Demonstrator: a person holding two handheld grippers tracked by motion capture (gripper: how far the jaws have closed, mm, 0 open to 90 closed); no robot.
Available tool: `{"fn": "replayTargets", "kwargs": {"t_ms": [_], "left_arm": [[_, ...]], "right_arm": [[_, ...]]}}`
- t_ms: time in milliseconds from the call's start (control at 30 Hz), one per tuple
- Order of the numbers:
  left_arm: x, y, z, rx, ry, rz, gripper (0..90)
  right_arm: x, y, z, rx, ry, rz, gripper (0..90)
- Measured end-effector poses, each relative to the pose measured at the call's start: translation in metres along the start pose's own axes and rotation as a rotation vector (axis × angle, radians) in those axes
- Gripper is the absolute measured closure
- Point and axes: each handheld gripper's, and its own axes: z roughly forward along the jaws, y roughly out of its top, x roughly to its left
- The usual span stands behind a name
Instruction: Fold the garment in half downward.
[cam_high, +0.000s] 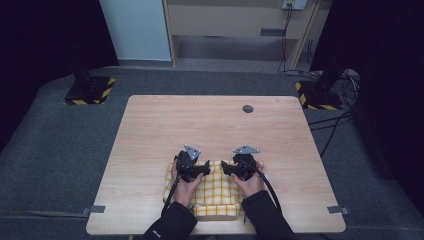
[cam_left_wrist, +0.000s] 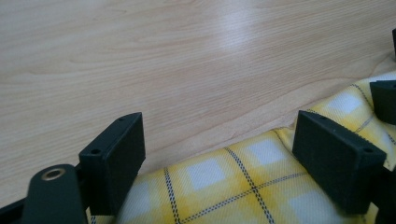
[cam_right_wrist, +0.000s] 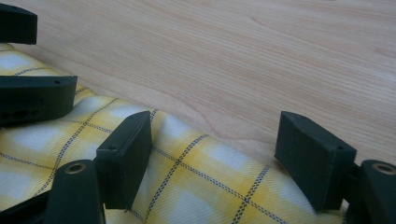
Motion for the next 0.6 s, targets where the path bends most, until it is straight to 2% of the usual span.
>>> {"fn": "replayTargets", "kwargs": {"t_ms": [67, 100, 133, 167, 200, 233, 267, 333, 367, 400, 433, 467, 500, 567, 600], "left_arm": [[-0.001, 0.002, -0.008, -0.028, -0.014, -0.006, 17.6], [-0.001, 0.002, -0.008, -0.028, -0.014, -0.006, 17.5], [-0.002, 0.004, -0.017, -0.058, -0.05, -0.007, 17.5], [-0.002, 0.004, -0.017, -0.058, -0.05, -0.007, 17.2], [-0.003, 0.004, -0.02, -0.066, -0.065, 0.0, 17.2], [-0.005, 0.005, -0.022, -0.07, -0.076, 0.005, 17.1], [-0.009, 0.005, -0.025, -0.079, -0.108, 0.017, 16.7], [-0.012, 0.004, -0.025, -0.076, -0.12, 0.033, 16.7], [-0.017, 0.002, -0.02, -0.049, -0.091, 0.082, 16.8], [-0.018, 0.001, -0.015, -0.028, -0.059, 0.107, 16.9], [-0.018, 0.001, -0.015, -0.028, -0.059, 0.107, 16.8], [-0.015, -0.002, -0.005, 0.003, -0.035, 0.107, 16.0], [-0.015, -0.002, -0.005, 0.003, -0.035, 0.107, 15.0], [-0.009, -0.002, -0.001, 0.028, -0.052, 0.062, 14.8], [-0.008, -0.001, 0.001, 0.042, -0.059, 0.057, 14.7]], "right_arm": [[0.001, 0.001, -0.004, -0.001, 0.006, 0.001, 26.6], [0.001, 0.002, -0.008, -0.015, 0.019, 0.021, 26.4], [0.0, 0.003, -0.011, -0.029, 0.026, 0.027, 26.3], [0.0, 0.003, -0.011, -0.029, 0.026, 0.027, 26.3], [-0.001, 0.005, -0.016, -0.052, 0.025, 0.032, 26.6], [-0.001, 0.006, -0.017, -0.057, 0.01, 0.027, 26.6], [-0.001, 0.006, -0.016, -0.058, -0.004, 0.025, 26.1], [-0.002, 0.004, -0.011, -0.044, -0.02, 0.028, 25.9], [-0.002, 0.003, -0.009, -0.039, -0.025, 0.027, 26.0], [-0.001, 0.002, -0.005, -0.028, -0.033, 0.024, 25.8], [-0.001, 0.001, -0.002, -0.026, -0.035, 0.02, 25.5], [-0.002, 0.001, -0.001, -0.028, -0.036, 0.021, 25.5], [-0.003, 0.001, 0.0, -0.031, -0.035, 0.025, 25.5], [-0.004, 0.001, 0.001, -0.027, -0.032, 0.032, 25.5], [-0.004, 0.002, 0.001, -0.028, -0.034, 0.029, 25.5]]}}
